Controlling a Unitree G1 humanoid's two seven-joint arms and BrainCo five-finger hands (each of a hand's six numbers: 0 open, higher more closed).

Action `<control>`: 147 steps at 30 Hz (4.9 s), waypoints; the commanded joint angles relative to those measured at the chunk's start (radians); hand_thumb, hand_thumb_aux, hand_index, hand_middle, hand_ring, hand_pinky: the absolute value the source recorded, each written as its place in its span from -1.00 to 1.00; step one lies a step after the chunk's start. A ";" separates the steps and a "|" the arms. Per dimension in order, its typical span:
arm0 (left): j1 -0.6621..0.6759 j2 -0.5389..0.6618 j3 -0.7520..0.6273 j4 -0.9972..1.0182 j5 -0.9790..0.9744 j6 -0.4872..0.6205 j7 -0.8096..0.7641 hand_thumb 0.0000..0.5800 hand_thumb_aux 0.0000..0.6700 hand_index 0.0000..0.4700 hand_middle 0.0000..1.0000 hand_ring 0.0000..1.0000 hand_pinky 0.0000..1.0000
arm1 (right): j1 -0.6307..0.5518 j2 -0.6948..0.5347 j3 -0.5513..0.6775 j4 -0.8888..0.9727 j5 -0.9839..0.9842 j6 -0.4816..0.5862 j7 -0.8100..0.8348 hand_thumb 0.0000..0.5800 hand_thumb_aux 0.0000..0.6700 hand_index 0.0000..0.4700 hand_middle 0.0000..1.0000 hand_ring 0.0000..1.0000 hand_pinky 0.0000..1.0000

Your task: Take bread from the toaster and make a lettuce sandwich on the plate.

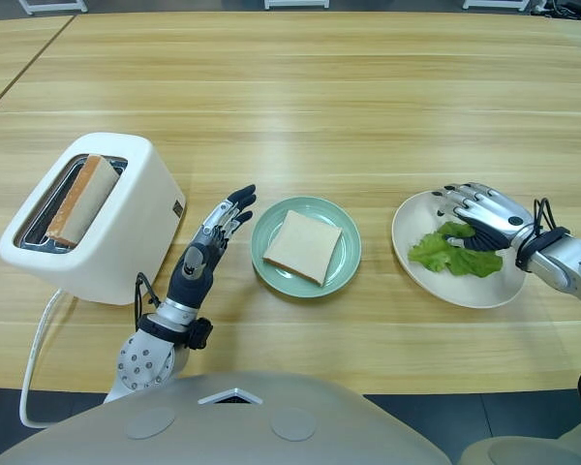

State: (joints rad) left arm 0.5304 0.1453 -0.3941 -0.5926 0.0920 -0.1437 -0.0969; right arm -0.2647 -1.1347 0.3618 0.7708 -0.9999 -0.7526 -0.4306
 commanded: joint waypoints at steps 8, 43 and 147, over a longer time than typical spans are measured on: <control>0.010 -0.005 -0.011 -0.001 0.005 0.011 -0.001 -1.00 -1.00 -1.00 -1.00 -1.00 -1.00 | -0.015 -0.013 0.063 0.033 -0.043 0.004 -0.017 -0.29 -0.61 -0.61 -1.00 -1.00 -1.00; -0.019 -0.017 0.008 0.033 -0.020 0.001 -0.006 -1.00 -1.00 -1.00 -1.00 -1.00 -1.00 | -0.111 0.089 -0.026 -0.463 0.391 -0.199 0.446 1.00 1.00 1.00 -1.00 -1.00 -1.00; -0.053 0.311 0.926 -0.157 0.507 0.124 -0.059 1.00 1.00 1.00 -1.00 -1.00 -1.00 | 0.260 0.464 -0.292 -0.732 0.619 -0.052 0.632 -1.00 -1.00 -1.00 -1.00 -1.00 -1.00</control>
State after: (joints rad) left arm 0.5084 0.4506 0.4862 -0.7168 0.6347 -0.0123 -0.1634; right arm 0.0134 -0.6781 0.0774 0.0346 -0.3757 -0.8034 0.2021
